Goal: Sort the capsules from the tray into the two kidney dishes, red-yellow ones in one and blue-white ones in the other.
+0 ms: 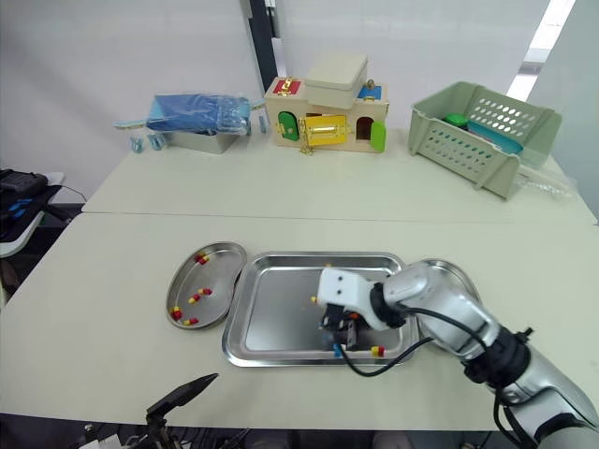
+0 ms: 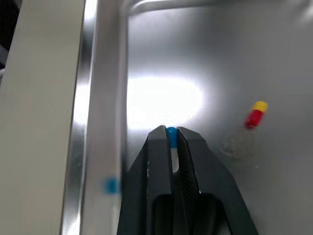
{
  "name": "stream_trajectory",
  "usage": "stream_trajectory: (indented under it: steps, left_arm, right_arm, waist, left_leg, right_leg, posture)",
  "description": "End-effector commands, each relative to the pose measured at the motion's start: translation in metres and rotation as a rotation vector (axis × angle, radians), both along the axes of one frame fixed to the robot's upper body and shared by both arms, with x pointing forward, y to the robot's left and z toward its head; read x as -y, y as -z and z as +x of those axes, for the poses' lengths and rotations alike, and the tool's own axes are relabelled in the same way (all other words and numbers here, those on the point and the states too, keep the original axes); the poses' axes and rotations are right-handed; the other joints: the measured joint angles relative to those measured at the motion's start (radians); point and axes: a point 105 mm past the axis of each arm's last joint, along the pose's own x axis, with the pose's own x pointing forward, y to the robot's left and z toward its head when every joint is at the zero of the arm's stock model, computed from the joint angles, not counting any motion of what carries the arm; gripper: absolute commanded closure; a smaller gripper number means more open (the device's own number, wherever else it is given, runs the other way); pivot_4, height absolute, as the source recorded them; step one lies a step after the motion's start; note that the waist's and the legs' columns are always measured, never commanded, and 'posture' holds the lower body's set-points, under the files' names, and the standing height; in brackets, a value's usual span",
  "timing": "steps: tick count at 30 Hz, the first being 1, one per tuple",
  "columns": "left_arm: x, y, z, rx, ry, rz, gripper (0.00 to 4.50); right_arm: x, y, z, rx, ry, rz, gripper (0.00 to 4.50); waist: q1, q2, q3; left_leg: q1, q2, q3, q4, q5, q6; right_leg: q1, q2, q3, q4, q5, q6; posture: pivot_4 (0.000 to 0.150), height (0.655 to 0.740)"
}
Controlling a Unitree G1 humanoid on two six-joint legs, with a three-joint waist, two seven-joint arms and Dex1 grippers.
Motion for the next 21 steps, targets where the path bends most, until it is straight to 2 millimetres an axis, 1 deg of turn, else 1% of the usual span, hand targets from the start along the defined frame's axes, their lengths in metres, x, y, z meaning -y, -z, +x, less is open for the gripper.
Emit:
stream_trajectory:
  steps: [1,2,3,4,7,9,11,13,16,18,21]
  left_arm:
    - [0.004,-0.008,-0.002,0.024,0.078,-0.007,0.0]
    - [0.005,-0.009,-0.003,0.025,0.108,-0.003,0.0]
    - [0.005,-0.009,-0.003,0.025,0.126,-0.001,0.0]
    - [0.004,-0.009,-0.002,0.025,0.144,0.002,0.0]
    - [0.0,-0.01,0.006,0.04,0.183,0.016,0.0]
    - [-0.001,-0.012,0.01,0.051,0.209,0.021,0.0]
    - [-0.001,-0.014,0.014,0.058,0.229,0.021,0.0]
    - [-0.001,-0.015,0.015,0.058,0.236,0.015,0.0]
    - [0.002,-0.016,0.016,0.058,0.268,0.014,0.0]
    - [0.002,-0.015,0.015,0.067,0.288,0.026,0.0]
    - [0.001,-0.015,0.019,0.069,0.282,0.024,0.0]
  right_arm:
    - [0.027,-0.026,-0.006,0.038,0.031,0.07,4.47]
    - [0.04,-0.028,-0.007,0.046,0.057,0.061,4.47]
    - [0.048,-0.029,-0.008,0.053,0.07,0.053,4.47]
    - [0.061,-0.03,-0.008,0.054,0.108,0.043,4.47]
    - [0.101,-0.032,-0.011,0.058,0.23,0.023,4.47]
    - [0.127,-0.028,-0.01,0.074,0.307,-0.01,4.47]
    - [0.146,-0.023,-0.014,0.07,0.356,-0.043,4.47]
    - [0.155,-0.02,-0.016,0.065,0.381,-0.049,4.47]
    - [0.171,-0.013,-0.014,0.077,0.453,-0.058,4.47]
    - [0.174,-0.009,-0.016,0.069,0.454,-0.063,4.47]
    - [0.179,-0.007,-0.011,0.079,0.502,-0.043,4.47]
  waist:
    - [0.003,0.0,0.0]
    - [0.01,0.0,0.0]
    - [0.013,0.0,0.0]
    - [0.015,0.0,0.0]
    - [0.018,0.0,0.0]
    - [0.018,0.0,0.0]
    - [0.015,0.0,0.0]
    - [0.008,0.001,0.0]
    - [0.0,0.001,-0.001]
    - [0.001,0.001,-0.001]
    - [0.003,0.001,-0.001]
  left_leg:
    - [0.0,0.0,0.0,0.0,0.0,0.0]
    - [0.0,0.0,0.0,0.0,0.0,0.0]
    - [0.0,0.0,0.0,0.0,0.0,0.0]
    - [0.0,0.0,0.001,0.0,0.0,0.0]
    - [0.0,0.0,0.0,0.0,0.0,0.0]
    - [0.001,0.0,0.001,0.0,0.0,0.0]
    - [0.001,0.0,0.001,0.0,0.0,0.0]
    - [0.002,0.0,0.002,0.0,0.0,0.0]
    - [0.005,0.001,0.002,0.0,0.0,0.0]
    - [0.007,0.001,0.002,0.0,0.0,0.0]
    - [0.008,0.001,0.002,0.0,0.0,0.0]
  right_leg:
    - [0.0,0.0,0.0,0.0,0.0,0.0]
    - [0.0,0.0,0.0,0.0,0.0,0.0]
    - [0.001,0.0,0.0,-0.001,0.0,0.0]
    - [0.001,0.0,0.0,-0.001,0.0,0.0]
    - [0.001,0.0,0.0,0.0,0.0,0.0]
    - [0.002,0.0,-0.001,0.0,0.0,0.0]
    - [0.002,0.0,0.0,0.0,0.0,0.0]
    - [0.003,0.0,0.001,0.0,0.0,0.0]
    - [0.005,0.0,0.001,0.001,0.0,0.0]
    - [0.009,0.0,0.001,0.0,0.0,0.0]
    - [0.009,0.0,0.001,-0.001,0.0,0.0]
  posture:
    - [0.15,0.74]
    - [0.15,0.74]
    - [0.15,0.74]
    - [0.15,0.74]
    - [0.15,0.74]
    - [0.15,0.74]
    - [0.15,0.74]
    - [0.15,0.74]
    - [0.15,0.74]
    - [0.15,0.74]
    - [0.15,0.74]
